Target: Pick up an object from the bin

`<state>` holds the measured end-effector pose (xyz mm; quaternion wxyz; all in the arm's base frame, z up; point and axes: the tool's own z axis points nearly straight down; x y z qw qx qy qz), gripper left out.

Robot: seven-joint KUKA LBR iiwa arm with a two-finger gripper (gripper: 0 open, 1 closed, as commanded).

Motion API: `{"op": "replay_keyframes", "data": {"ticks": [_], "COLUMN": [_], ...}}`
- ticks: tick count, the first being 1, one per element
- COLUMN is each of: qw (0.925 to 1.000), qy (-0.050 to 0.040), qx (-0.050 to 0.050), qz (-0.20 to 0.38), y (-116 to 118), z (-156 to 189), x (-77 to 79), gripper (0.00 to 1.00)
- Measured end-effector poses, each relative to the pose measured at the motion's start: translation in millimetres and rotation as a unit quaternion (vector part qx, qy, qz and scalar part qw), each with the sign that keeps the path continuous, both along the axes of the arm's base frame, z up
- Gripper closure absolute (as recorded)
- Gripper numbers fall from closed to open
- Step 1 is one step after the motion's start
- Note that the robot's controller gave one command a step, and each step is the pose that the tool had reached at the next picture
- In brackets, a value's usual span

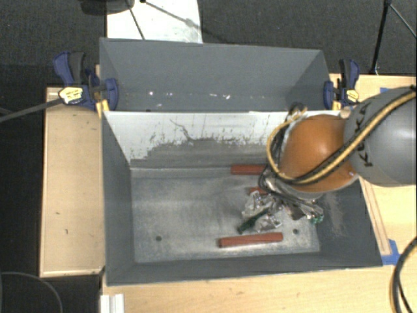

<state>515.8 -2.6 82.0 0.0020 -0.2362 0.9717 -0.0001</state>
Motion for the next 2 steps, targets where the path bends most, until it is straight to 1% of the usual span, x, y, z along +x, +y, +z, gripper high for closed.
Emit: {"op": "replay_keyframes", "data": {"ticks": [1, 2], "qw": [1.0000, 0.9999], "qy": [0.0001, 0.0008], "qx": [0.000, 0.000], "qz": [-0.001, 0.015], "y": [0, 12], "z": [0, 123], "x": [0.0, 13.2], "gripper": [1.00, 1.00]}}
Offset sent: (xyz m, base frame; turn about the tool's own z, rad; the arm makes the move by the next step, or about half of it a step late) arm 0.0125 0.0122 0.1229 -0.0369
